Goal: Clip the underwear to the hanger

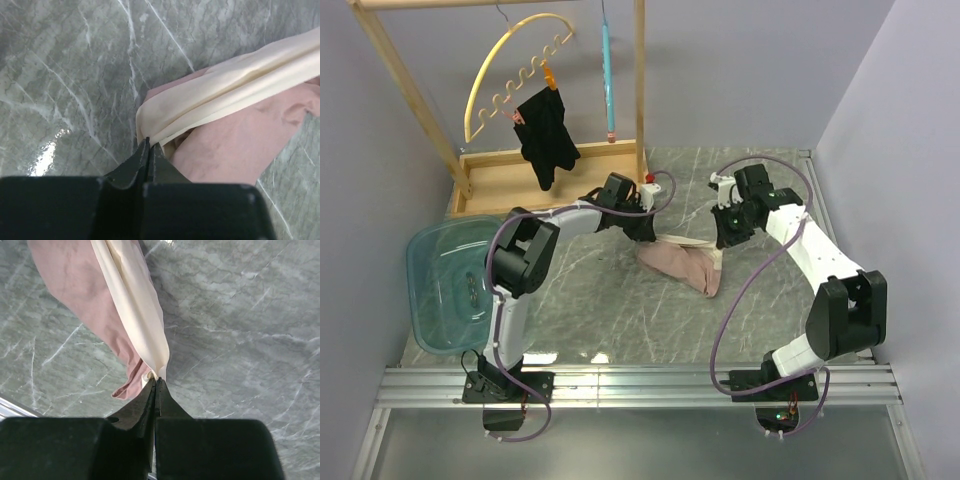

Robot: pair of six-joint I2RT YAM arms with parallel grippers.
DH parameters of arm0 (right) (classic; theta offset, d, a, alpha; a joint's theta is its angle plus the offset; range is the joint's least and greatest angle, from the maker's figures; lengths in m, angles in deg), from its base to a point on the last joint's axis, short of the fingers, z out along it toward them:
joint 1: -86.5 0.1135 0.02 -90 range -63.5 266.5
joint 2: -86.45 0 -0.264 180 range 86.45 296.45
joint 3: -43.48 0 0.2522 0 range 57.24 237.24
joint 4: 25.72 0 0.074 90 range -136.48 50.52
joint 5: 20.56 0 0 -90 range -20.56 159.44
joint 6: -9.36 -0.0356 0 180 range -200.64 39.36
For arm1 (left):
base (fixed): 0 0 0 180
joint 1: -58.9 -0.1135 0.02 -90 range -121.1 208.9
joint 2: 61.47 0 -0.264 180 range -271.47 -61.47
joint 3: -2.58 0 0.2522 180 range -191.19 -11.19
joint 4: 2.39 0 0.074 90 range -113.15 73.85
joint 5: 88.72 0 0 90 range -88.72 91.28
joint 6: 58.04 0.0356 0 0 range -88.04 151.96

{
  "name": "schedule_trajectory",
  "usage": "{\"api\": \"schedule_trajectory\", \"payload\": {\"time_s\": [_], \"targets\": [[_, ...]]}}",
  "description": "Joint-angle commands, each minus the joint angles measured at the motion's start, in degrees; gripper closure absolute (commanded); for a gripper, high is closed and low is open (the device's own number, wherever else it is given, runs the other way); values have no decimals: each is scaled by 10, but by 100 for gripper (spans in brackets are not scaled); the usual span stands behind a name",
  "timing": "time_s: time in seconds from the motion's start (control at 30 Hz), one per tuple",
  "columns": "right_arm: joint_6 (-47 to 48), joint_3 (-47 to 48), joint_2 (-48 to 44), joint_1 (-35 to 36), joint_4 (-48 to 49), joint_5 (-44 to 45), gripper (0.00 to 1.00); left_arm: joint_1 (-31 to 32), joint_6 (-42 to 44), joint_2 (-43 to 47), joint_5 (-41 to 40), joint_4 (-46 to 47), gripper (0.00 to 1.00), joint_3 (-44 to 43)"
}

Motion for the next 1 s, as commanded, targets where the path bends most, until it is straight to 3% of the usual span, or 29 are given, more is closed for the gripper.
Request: {"api": "schedule_trajectory", "payload": {"time_s": [0.0, 0.27, 0.6, 0.8, 0.97], "targets": [[9, 35, -13, -11, -15, 0, 100, -10, -2, 36, 15, 4, 100, -17], [13, 68, -66, -36, -19, 7, 100, -16, 68, 207, -59, -53, 100, 28], [36, 82, -165, -39, 2, -16, 100, 10, 134, 347, -134, -201, 100, 12], [78, 61, -250, -39, -36, -94, 100, 37, 159, 442, -122, -305, 100, 23], [121, 41, -341, -38, -86, -161, 100, 55, 158, 557, -66, -375, 100, 59]]}}
